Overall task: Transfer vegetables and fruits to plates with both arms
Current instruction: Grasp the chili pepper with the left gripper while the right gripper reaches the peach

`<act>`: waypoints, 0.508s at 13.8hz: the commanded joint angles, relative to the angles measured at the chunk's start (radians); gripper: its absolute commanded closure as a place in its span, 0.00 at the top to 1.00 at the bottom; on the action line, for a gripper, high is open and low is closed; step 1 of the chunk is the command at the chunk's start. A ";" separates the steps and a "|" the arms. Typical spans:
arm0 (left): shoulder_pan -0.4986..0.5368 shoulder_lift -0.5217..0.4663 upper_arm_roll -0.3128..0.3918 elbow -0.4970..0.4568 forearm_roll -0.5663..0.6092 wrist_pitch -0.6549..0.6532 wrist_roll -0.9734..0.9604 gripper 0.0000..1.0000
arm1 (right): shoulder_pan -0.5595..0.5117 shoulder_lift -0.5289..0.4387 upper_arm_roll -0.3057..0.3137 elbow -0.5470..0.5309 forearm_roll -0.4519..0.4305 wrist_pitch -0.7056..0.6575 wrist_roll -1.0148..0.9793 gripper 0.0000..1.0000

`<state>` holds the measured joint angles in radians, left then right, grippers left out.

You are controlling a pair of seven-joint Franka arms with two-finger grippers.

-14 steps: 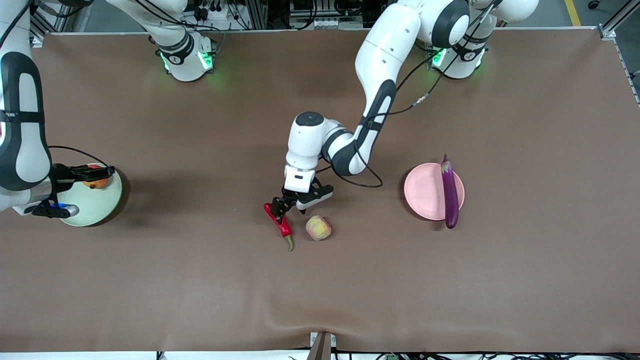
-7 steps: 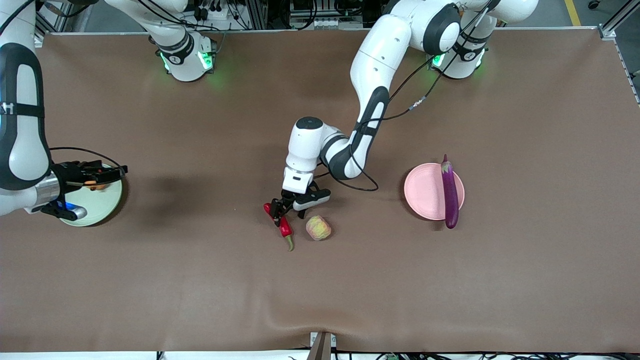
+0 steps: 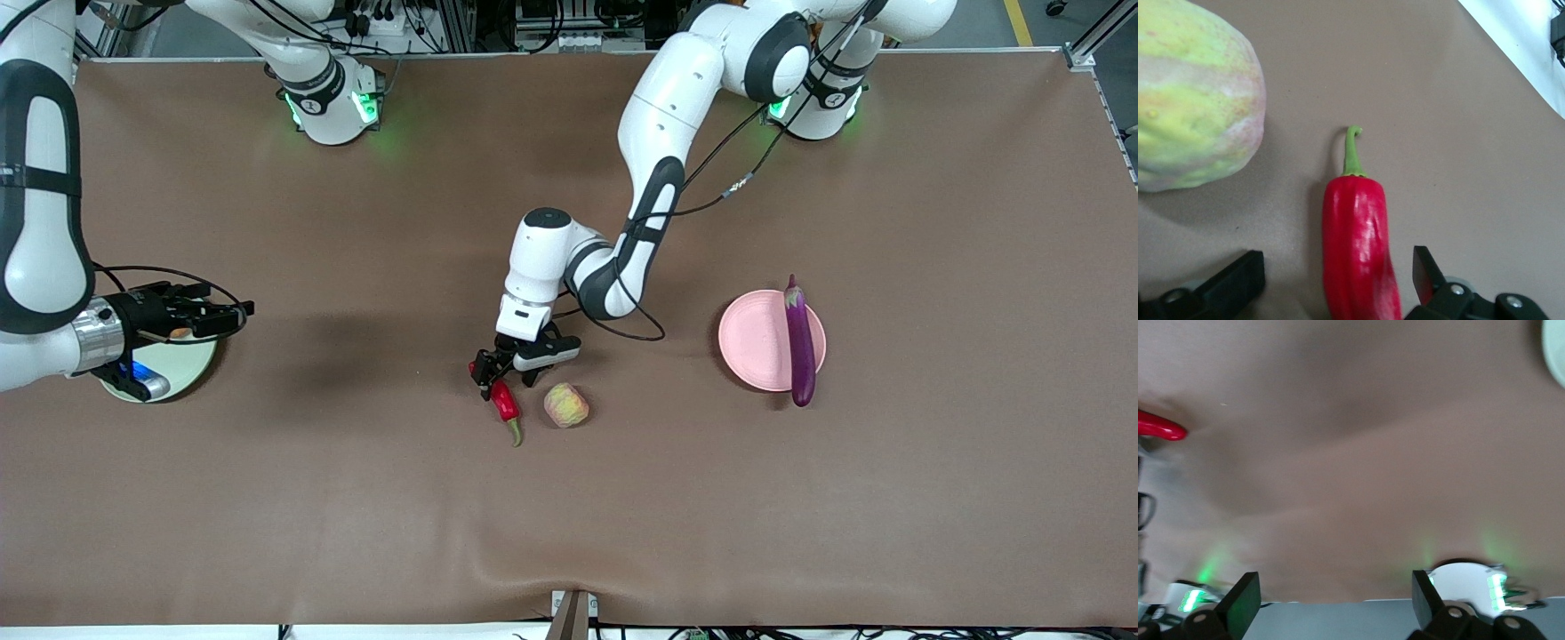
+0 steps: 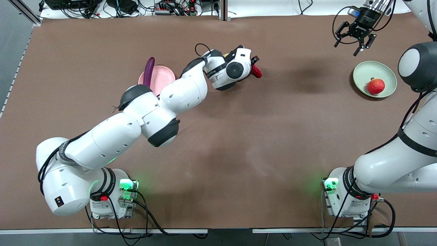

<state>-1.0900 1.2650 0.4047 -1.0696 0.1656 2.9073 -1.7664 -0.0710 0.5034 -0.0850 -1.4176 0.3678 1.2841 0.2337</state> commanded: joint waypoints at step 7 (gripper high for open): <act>-0.022 0.047 0.054 0.050 -0.006 0.003 -0.021 0.00 | 0.049 -0.011 -0.004 0.008 0.132 -0.006 0.192 1.00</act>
<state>-1.1081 1.2832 0.4405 -1.0528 0.1656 2.9078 -1.7669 -0.0352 0.5032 -0.0841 -1.4123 0.4620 1.2838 0.3461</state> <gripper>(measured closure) 0.568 0.000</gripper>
